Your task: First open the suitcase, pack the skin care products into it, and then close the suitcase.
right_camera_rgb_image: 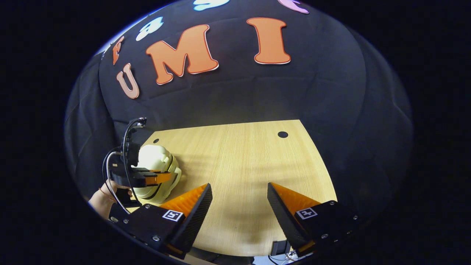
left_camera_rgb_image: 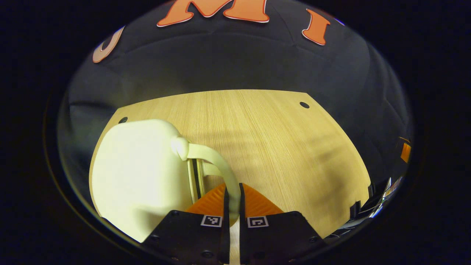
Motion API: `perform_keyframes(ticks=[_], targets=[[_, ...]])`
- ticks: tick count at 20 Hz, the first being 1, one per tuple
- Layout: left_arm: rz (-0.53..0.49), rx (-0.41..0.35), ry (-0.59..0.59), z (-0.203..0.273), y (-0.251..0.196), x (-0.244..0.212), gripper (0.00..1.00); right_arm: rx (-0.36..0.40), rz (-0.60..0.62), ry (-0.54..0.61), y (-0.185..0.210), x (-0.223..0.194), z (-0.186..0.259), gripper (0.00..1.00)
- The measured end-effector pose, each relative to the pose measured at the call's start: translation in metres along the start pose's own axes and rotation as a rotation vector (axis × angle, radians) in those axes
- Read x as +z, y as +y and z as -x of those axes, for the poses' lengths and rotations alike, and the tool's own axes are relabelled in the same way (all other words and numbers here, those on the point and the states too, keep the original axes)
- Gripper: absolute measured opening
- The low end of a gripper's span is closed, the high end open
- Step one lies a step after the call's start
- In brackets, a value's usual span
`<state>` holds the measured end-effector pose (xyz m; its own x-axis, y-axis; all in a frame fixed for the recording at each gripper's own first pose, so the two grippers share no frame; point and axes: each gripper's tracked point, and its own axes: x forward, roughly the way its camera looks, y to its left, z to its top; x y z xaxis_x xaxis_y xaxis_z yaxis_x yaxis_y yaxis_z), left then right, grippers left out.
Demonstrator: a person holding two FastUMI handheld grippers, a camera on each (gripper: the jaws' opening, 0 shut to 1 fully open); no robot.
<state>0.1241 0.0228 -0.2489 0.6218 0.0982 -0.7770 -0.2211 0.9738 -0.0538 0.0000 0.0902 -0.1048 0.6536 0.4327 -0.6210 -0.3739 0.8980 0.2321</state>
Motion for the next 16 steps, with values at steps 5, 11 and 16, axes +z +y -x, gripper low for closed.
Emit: perform_keyframes(ticks=[5,11,16], targets=[[0.074,0.002,-0.042,0.019,0.006,0.006,0.52,-0.002,-0.012,-0.001,0.015,-0.003,0.0,0.96],[0.123,-0.011,-0.291,0.099,0.017,0.069,0.96,-0.012,0.001,-0.094,0.043,0.012,0.007,0.96],[0.099,0.039,-0.547,0.205,0.047,0.137,0.98,-0.036,-0.013,-0.225,0.063,0.032,0.021,0.96]])
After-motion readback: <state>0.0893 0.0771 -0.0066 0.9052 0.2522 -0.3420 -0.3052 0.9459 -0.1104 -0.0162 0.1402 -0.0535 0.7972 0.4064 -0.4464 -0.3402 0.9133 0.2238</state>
